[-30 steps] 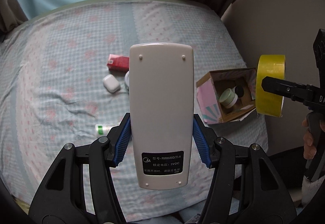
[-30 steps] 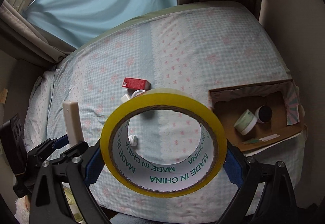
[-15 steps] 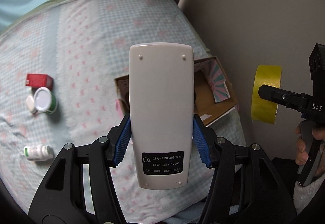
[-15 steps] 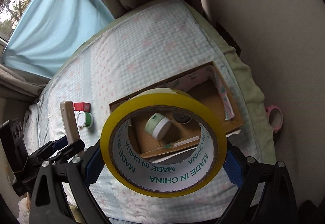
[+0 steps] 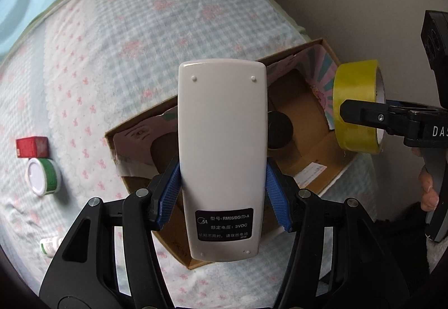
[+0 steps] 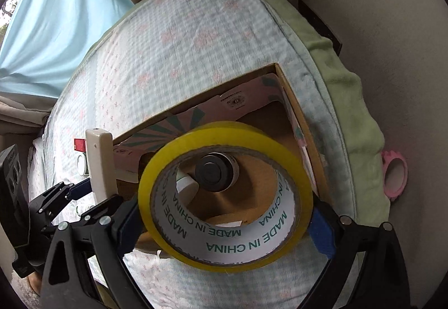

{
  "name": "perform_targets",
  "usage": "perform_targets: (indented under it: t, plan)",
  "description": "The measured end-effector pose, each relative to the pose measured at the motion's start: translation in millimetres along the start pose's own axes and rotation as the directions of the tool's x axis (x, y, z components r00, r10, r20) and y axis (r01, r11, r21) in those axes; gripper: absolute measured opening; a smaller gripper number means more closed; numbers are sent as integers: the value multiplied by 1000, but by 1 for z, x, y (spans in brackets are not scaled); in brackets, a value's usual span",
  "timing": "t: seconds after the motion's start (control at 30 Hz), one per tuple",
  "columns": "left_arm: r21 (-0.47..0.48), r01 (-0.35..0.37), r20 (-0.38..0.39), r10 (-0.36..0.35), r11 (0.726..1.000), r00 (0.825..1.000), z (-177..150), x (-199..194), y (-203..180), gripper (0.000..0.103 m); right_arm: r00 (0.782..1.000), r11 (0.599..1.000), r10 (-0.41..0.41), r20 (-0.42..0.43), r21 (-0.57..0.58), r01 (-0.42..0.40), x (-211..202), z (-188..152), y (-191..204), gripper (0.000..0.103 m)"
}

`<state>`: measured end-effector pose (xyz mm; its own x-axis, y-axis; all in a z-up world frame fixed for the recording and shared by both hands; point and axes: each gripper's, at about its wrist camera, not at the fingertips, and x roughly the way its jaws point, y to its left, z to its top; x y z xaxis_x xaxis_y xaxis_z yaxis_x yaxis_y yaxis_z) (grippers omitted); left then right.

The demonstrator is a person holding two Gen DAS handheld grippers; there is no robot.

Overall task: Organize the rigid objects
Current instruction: 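Carry the remote and tape roll up and over into the box, then open both tools to release the remote and tape into the box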

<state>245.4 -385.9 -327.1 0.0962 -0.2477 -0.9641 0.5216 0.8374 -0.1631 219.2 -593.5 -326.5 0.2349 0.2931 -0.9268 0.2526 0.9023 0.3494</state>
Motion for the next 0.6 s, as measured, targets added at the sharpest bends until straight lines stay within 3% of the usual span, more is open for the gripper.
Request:
perform_targets:
  t: [0.17, 0.43, 0.47, 0.5, 0.53, 0.6]
  plan:
    - [46, -35, -26, 37, 998, 999, -4, 23, 3, 54, 1000, 1000, -11, -9, -22, 11, 31, -3, -4, 96]
    - [120, -51, -34, 56, 991, 998, -6, 35, -5, 57, 1000, 999, 22, 0, -42, -22, 44, -8, -5, 97]
    - [130, -50, -27, 54, 990, 998, -6, 33, -7, 64, 1000, 999, 15, 3, -37, -15, 44, -8, -5, 98]
    - [142, -53, -15, 55, 988, 998, -7, 30, -9, 96, 1000, 999, 17, 6, -27, -16, 43, -9, -6, 102]
    - [150, -56, 9, 55, 987, 998, -8, 27, -10, 103, 999, 1000, 25, 20, -14, -25, 40, -9, -8, 103]
    - [160, -48, 13, 47, 986, 999, -10, 28, -13, 103, 995, 998, 63, 78, 8, -64, 29, -11, -11, 103]
